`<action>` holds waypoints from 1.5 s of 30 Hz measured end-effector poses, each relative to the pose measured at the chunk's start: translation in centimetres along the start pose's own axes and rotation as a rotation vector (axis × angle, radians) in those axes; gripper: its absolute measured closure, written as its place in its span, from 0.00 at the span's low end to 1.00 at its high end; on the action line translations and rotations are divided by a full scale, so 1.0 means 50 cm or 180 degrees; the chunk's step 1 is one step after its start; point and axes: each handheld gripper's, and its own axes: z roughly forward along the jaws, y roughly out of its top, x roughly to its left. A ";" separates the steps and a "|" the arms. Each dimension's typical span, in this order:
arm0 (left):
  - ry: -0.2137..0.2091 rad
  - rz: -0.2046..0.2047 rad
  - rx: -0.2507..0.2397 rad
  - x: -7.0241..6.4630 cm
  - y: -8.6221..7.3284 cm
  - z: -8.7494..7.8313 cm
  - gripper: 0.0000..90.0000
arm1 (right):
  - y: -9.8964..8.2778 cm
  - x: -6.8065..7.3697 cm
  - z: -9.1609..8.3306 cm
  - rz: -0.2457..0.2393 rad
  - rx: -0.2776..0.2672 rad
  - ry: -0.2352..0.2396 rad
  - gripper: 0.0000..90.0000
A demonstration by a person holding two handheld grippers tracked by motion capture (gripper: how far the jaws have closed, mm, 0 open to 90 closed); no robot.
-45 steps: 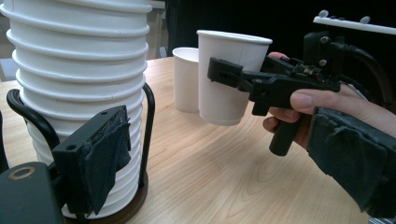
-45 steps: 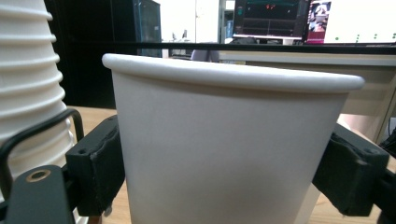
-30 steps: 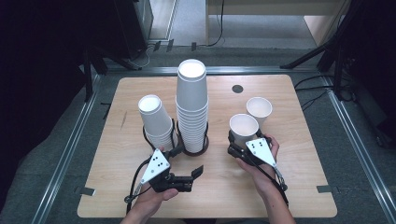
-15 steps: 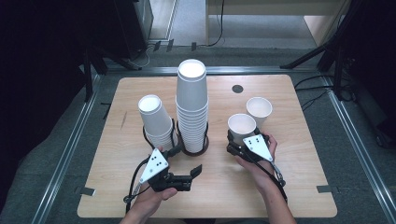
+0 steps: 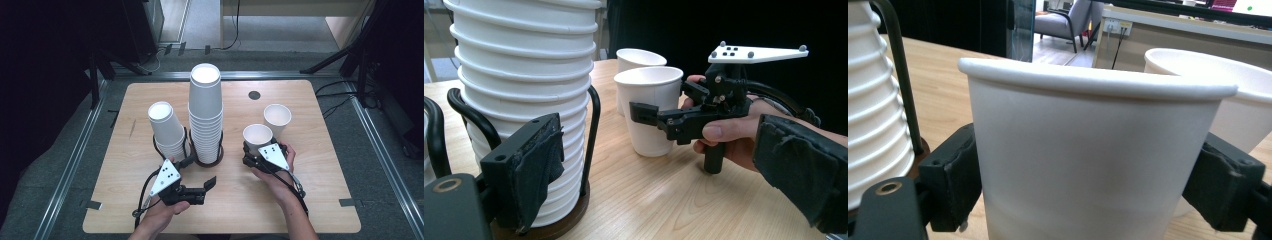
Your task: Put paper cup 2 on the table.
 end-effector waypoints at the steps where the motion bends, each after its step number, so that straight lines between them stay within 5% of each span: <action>1: -0.0001 -0.0006 -0.0001 0.001 0.000 0.000 0.07 | -0.003 -0.001 -0.001 0.0012 0.0010 0.0026 0.15; 24: 0.0023 -0.0013 0.0063 0.000 -0.005 0.004 0.04 | -0.009 -0.018 -0.033 0.0137 0.0186 0.0115 0.13; 28: 0.0063 -0.0023 0.0070 -0.003 -0.010 0.002 0.02 | -0.008 -0.022 -0.042 0.0211 0.0265 0.0270 0.02; 45: 0.0494 -0.0049 0.0209 0.032 -0.049 -0.057 0.00 | -0.006 -0.054 -0.113 0.0080 0.0249 0.0382 0.00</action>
